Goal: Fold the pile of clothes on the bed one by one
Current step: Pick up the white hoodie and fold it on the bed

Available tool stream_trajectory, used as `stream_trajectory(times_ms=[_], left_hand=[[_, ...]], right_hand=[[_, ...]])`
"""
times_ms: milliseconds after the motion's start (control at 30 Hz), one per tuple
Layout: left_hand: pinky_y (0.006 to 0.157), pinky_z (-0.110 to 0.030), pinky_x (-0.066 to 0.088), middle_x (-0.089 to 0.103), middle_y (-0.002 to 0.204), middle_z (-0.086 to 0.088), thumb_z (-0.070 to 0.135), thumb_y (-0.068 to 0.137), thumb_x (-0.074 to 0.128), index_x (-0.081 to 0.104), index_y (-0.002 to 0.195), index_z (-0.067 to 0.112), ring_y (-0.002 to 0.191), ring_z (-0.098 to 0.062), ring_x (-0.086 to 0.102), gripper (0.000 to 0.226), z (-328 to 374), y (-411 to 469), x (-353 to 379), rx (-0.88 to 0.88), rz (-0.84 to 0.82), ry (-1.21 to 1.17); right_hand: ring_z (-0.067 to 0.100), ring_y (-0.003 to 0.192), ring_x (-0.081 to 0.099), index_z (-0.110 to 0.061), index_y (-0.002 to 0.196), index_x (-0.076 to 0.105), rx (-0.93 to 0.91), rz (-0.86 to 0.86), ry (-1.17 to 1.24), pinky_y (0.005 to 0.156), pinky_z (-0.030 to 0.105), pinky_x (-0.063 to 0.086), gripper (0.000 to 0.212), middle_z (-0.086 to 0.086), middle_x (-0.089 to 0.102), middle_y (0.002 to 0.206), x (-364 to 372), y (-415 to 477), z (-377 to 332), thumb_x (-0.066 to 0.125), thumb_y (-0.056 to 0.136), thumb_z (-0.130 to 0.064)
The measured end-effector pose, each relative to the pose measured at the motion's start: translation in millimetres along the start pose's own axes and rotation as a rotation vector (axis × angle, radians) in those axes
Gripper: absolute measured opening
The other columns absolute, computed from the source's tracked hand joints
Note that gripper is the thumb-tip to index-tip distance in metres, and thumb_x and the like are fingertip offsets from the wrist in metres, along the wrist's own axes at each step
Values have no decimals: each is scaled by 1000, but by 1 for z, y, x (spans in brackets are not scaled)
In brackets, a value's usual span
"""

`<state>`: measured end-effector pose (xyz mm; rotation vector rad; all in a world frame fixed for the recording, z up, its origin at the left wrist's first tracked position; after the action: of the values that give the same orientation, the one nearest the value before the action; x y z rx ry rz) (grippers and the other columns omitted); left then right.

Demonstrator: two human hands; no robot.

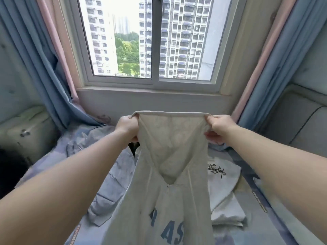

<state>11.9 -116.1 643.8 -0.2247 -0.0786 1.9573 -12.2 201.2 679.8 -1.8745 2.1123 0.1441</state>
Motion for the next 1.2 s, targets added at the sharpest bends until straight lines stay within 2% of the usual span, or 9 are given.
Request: stream_trajectory(times_ms=[67, 133, 200, 267, 367, 700, 867, 1033, 1200], left_hand=[[73, -58, 61, 72, 94, -19, 35, 96, 52, 68, 90, 9, 85, -40, 73, 31, -58, 61, 22, -38, 45, -38], [91, -47, 56, 67, 103, -12, 35, 103, 47, 63, 101, 14, 105, -36, 67, 26, -121, 100, 46, -43, 44, 22], [107, -36, 43, 57, 136, -5, 39, 105, 46, 51, 137, 19, 129, -27, 53, 39, -193, 114, 68, -21, -28, 177], [116, -34, 32, 39, 157, -1, 47, 102, 50, 32, 156, 20, 144, -21, 38, 63, -272, 107, 84, -25, -139, 278], [117, -33, 26, 33, 161, -1, 49, 100, 53, 28, 158, 20, 149, -19, 30, 69, -378, 71, 98, -65, -281, 430], [113, -31, 33, 36, 158, 4, 44, 95, 63, 35, 152, 26, 142, -16, 38, 66, -636, -177, 85, -348, -562, 834], [115, -41, 34, 16, 165, 0, 48, 89, 68, 22, 156, 30, 148, -28, 23, 83, -736, -275, 59, -427, -611, 1153], [119, -47, 28, -6, 168, -1, 46, 87, 72, 17, 157, 30, 151, -31, 11, 90, -765, -276, 52, -235, -275, 1203], [114, -40, 31, 11, 162, -8, 28, 84, 80, 15, 157, 22, 141, -27, 35, 98, -780, -238, 49, -318, 8, 813]], right_hand=[[24, 66, 66, -18, 94, 63, 44, 39, 52, 64, 36, 59, 15, 8, 65, 87, 46, 59, 52, 54, 104, -26], [24, 97, 65, -18, 115, 66, 16, -6, 28, 88, 37, 52, 16, 12, 63, 119, 93, 104, 112, 57, 102, -22], [14, 135, 43, -20, 154, 36, -20, -139, -78, 108, 29, 36, 61, 6, 38, 154, 136, 120, 184, 63, 99, -25], [15, 152, 17, -28, 160, 16, -13, -293, -218, 122, 35, 21, 81, -3, 12, 166, 170, 110, 265, 65, 97, -37], [17, 155, 1, -34, 160, 12, 76, -438, -371, 126, 43, 10, 85, -8, 4, 168, 190, 75, 388, 63, 94, -49], [13, 154, 13, -32, 160, 17, 301, -590, -540, 124, 37, 16, 79, -9, 16, 167, 119, -111, 635, 61, 96, -45], [17, 154, 11, -36, 159, 10, 309, -721, -723, 123, 45, 20, 92, -9, 14, 167, 108, -204, 738, 67, 89, -50], [24, 154, 2, -41, 158, -3, 277, -650, -866, 120, 56, 20, 104, -3, -5, 169, 117, -236, 795, 69, 84, -58], [31, 140, 34, -36, 156, 16, 86, -410, -1063, 109, 47, 29, 100, 4, 33, 155, 149, -208, 785, 57, 76, -80]])
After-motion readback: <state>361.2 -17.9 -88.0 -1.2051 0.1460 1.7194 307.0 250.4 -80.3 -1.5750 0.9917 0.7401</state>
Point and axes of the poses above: each hand's wrist, its own y-axis towards the middle knuckle, its own x-axis out of the palm, z = x × y, the point moved 7 cm from there along y, towards the middle knuckle
